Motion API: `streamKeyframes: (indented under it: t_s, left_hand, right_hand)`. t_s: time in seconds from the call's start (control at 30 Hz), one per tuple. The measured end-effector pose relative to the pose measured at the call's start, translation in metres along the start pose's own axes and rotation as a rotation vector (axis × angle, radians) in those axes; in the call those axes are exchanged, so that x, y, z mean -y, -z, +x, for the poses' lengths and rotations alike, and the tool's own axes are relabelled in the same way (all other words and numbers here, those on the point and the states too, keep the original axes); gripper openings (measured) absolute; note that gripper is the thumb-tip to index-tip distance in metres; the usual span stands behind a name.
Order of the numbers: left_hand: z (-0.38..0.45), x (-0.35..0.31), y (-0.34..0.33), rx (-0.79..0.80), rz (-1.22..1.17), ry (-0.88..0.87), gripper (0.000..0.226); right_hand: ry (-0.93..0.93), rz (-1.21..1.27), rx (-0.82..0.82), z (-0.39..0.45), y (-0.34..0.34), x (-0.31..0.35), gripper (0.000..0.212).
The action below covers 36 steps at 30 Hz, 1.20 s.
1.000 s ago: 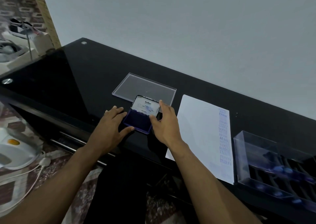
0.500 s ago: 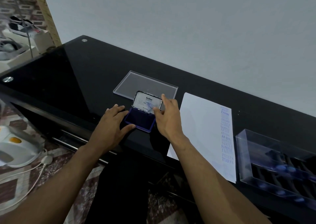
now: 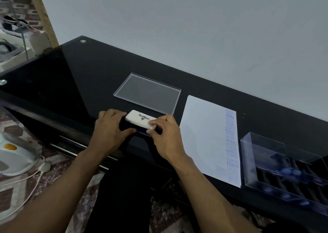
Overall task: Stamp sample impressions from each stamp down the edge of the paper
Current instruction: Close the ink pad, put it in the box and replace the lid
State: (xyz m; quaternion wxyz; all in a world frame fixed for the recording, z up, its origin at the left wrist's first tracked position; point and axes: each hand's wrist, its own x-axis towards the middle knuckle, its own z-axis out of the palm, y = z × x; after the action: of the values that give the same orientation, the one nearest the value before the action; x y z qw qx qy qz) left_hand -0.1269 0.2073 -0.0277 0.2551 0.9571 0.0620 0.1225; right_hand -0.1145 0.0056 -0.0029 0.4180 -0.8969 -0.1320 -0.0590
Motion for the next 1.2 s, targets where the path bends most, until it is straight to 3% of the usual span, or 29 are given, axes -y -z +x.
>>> streamKeyframes:
  t_s: [0.13, 0.27, 0.53, 0.73, 0.9, 1.2]
  left_hand:
    - [-0.002, -0.003, 0.002, 0.007, -0.095, 0.036, 0.090]
    - [-0.004, -0.005, 0.002, 0.028, -0.115, -0.028, 0.065]
    - [0.005, -0.012, 0.009, 0.012, -0.198, 0.019, 0.034]
    - [0.012, -0.020, 0.006, -0.058, -0.215, 0.159, 0.037]
    - [0.011, -0.031, 0.004, -0.064, -0.168, 0.174, 0.024]
    - [0.012, -0.038, 0.009, -0.032, -0.233, 0.262, 0.018]
  right_hand:
    - [0.030, -0.081, 0.014, -0.003, -0.007, -0.003, 0.032]
    - [0.023, -0.087, 0.014, -0.002, -0.009, -0.002, 0.033]
    - [-0.111, -0.014, 0.008, -0.001, -0.003, 0.007, 0.035]
    - [-0.249, -0.147, -0.044, 0.001, -0.007, 0.017, 0.033]
    - [-0.225, -0.162, -0.015, -0.003, -0.013, 0.022, 0.057]
    - [-0.237, -0.095, -0.030, -0.005, -0.008, 0.022, 0.054]
